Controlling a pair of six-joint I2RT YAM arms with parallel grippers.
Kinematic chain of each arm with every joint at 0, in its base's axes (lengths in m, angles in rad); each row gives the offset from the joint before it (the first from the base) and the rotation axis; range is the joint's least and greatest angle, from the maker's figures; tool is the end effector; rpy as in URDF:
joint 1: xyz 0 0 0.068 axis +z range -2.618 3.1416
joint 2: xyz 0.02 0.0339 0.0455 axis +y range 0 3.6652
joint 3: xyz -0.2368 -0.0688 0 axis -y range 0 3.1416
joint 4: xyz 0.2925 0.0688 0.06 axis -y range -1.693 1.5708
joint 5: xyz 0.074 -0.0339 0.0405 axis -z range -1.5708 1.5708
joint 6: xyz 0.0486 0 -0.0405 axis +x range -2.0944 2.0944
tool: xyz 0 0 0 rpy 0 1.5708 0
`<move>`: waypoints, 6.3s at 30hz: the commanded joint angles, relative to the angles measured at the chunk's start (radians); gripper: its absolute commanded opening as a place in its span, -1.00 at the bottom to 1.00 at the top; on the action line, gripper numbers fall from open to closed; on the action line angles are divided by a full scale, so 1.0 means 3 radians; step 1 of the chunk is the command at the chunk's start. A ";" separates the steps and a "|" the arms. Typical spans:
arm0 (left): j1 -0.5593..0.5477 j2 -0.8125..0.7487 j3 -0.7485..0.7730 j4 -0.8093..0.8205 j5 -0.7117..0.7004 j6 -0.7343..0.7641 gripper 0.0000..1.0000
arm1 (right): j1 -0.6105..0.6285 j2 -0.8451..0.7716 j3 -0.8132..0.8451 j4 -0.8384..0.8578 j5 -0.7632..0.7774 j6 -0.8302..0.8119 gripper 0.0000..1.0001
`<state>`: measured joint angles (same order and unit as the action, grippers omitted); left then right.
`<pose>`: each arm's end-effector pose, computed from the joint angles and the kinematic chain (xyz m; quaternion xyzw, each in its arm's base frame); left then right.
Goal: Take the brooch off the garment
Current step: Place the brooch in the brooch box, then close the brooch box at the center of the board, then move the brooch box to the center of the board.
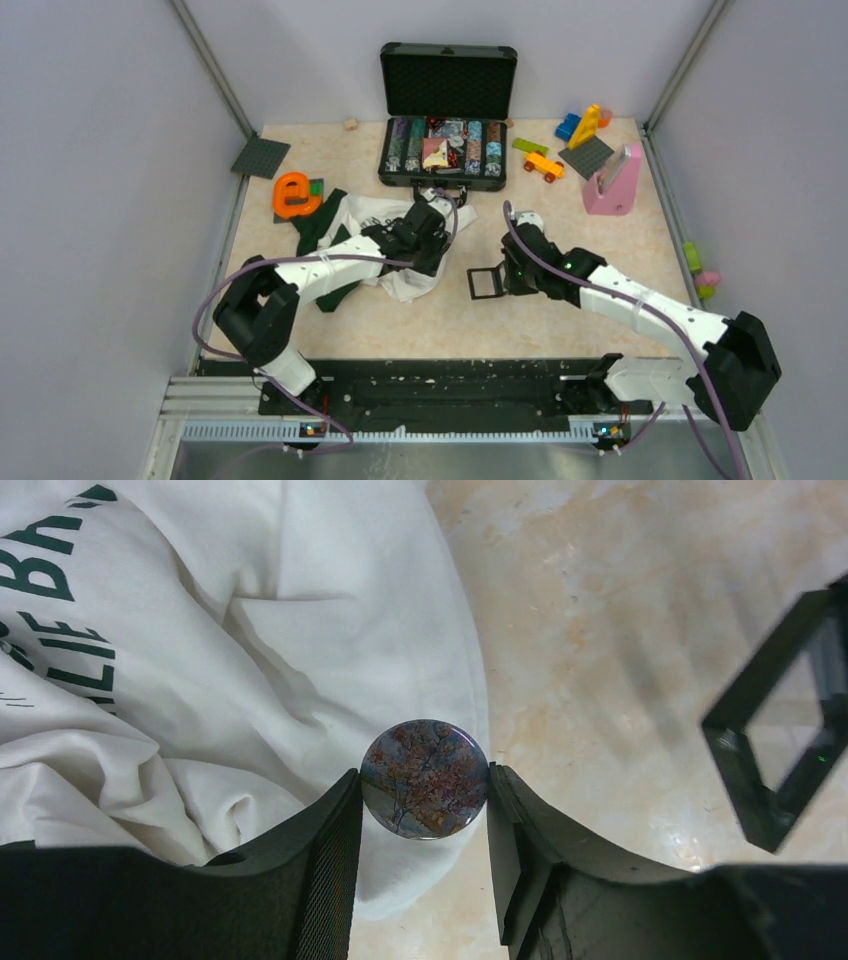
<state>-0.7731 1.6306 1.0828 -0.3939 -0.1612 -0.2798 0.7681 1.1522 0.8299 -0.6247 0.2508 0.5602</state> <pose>0.2823 -0.2646 0.1501 0.2073 0.9252 -0.0888 0.3051 0.2176 0.1934 0.1958 -0.0598 0.9432 0.0939 0.3131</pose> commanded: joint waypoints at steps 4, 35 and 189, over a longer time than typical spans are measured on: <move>-0.0016 -0.0501 -0.0404 0.0672 0.0856 0.0285 -0.04 | -0.0034 0.0391 0.0220 0.0080 -0.0083 -0.0082 -1.00; -0.0399 -0.0150 -0.1449 0.3321 0.1399 0.1083 -0.12 | -0.0034 0.0714 0.0410 0.0090 -0.0500 -0.0193 -1.00; 0.0366 -0.1622 -0.1685 0.1350 0.0291 -0.0923 -1.00 | 0.0265 0.1443 0.0266 0.0914 -0.0713 0.0090 -0.60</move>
<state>-0.6987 1.2148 0.6159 0.0227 -0.0608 -0.5728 0.8375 1.5612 0.8593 -0.3748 -0.0494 0.5518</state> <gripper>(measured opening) 0.007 0.200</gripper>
